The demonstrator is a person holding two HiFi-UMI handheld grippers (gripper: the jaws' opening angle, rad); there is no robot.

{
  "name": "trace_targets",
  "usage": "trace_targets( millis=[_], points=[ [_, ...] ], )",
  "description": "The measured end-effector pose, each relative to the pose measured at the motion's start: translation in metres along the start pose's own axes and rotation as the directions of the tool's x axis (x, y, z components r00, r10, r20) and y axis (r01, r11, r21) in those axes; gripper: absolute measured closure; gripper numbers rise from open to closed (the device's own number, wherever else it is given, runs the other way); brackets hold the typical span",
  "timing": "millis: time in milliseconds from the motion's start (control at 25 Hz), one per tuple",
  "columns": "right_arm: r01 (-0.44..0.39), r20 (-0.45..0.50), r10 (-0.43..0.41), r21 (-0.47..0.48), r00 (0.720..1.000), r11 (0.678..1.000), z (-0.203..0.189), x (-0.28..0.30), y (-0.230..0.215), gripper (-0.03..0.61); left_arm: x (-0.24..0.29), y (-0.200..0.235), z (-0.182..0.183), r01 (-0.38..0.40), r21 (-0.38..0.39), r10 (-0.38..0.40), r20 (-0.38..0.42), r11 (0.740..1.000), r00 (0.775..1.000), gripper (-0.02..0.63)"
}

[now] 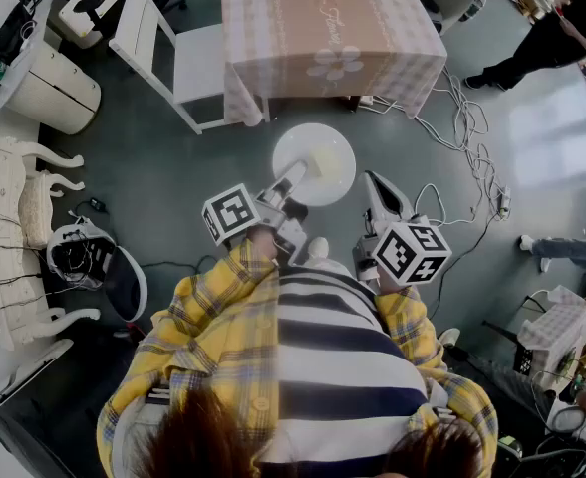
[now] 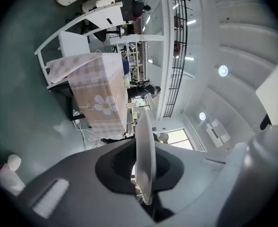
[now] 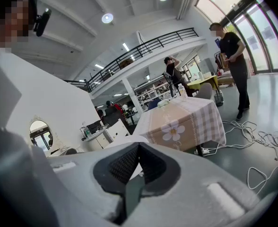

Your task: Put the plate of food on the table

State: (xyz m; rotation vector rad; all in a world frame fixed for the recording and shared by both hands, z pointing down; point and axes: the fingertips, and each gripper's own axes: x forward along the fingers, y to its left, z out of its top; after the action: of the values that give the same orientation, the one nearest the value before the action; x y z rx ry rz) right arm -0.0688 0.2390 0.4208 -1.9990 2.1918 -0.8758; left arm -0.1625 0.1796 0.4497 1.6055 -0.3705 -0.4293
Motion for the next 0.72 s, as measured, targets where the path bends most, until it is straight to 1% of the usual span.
trace_targets(
  millis=[120,240,320,400,520,600,720],
  points=[
    [-0.009,0.011,0.008,0.017,1.000,1.000,0.001,0.000,-0.001,0.580,-0.003,0.011,0.002,-0.041,0.017,0.041,0.005,0.999,0.999,0.620],
    [-0.023,0.029,0.021,0.061,0.999,0.998,0.003,0.001,0.000,0.580,-0.003,0.013,0.002,-0.045,0.012,0.045,0.007,0.999,0.999,0.620],
    [-0.030,0.029,0.028,0.058,0.999,0.998,0.003,0.003,0.000,0.580,-0.002,0.014,0.002,-0.044,0.004,0.044,0.009,0.999,0.999,0.620],
    [-0.029,0.014,0.029,0.039,0.999,0.999,0.000,0.005,-0.001,0.580,-0.002,0.015,0.001,-0.047,-0.009,0.047,0.014,0.999,0.999,0.620],
    [-0.029,-0.021,0.030,0.039,0.999,0.999,-0.006,0.007,-0.008,0.580,0.003,0.016,-0.002,-0.042,-0.033,0.042,0.025,0.999,0.999,0.620],
    [-0.027,-0.042,0.030,0.051,0.999,0.998,-0.009,0.009,-0.015,0.580,0.007,0.018,-0.003,-0.047,-0.040,0.048,0.033,0.998,0.998,0.620],
    [-0.030,-0.062,0.036,0.097,0.997,0.995,-0.011,0.010,-0.027,0.580,0.011,0.024,-0.004,-0.067,-0.035,0.069,0.045,0.997,0.997,0.620]
  ],
)
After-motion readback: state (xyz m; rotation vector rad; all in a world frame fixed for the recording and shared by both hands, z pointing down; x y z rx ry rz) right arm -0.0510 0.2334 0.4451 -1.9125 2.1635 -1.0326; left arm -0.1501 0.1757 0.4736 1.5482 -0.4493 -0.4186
